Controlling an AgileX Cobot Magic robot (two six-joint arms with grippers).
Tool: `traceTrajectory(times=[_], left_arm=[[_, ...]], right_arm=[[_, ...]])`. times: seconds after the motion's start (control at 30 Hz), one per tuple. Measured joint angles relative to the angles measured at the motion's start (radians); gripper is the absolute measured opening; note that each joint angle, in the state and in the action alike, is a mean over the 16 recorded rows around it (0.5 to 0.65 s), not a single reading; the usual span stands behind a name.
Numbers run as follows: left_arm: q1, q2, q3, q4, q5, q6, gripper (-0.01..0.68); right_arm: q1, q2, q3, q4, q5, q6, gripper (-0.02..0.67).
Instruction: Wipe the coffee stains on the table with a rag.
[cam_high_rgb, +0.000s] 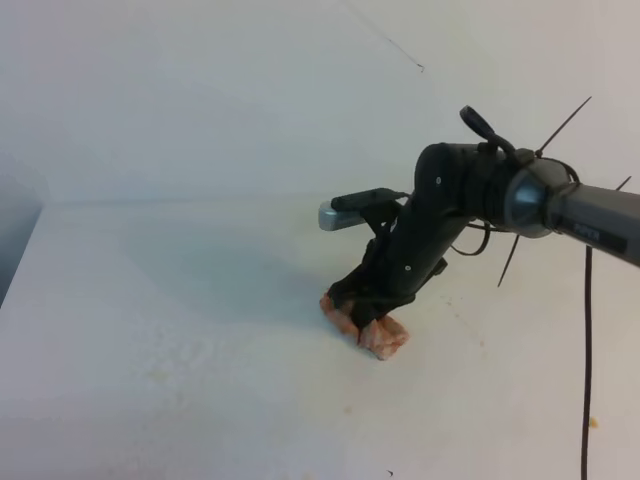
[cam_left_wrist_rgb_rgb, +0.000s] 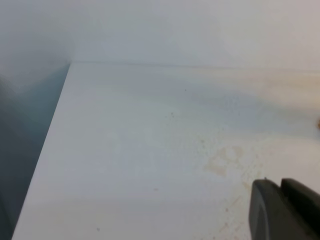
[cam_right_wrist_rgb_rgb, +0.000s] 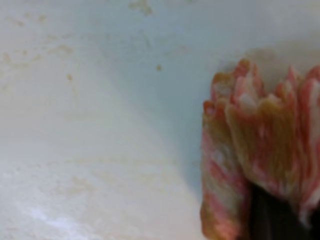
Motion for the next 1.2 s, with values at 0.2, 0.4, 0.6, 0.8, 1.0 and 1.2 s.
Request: traceTrajectory(times=[0.2,0.4,0.6,0.8,1.0,1.2], left_arm=[[0.000,-0.004,0.004,0.000,0.000,0.000,-0.004],[0.000,-0.006,0.008,0.000,0.001,0.000,-0.004],[0.000,-0.004,0.010,0.000,0.001,0.000,-0.004],[0.000,-0.002,0.006,0.000,0.001,0.000,-0.004],[0.000,-0.004,0.006,0.000,-0.001,0.000,-0.004],[0.000,-0.002,0.002,0.000,-0.001,0.000,-0.004]], right_arm=[[0.017,0.006,-0.041,0.048,0.019,-0.015,0.030],[0.024,-0.005,-0.138,0.039,0.081,-0.009,0.030],[0.025,-0.050,-0.254,-0.065,0.190,0.024,0.030],[-0.001,-0.115,-0.325,-0.191,0.289,0.077,0.030],[-0.053,-0.163,-0.343,-0.266,0.341,0.124,0.029],[-0.099,-0.179,-0.343,-0.257,0.349,0.161,0.029]])
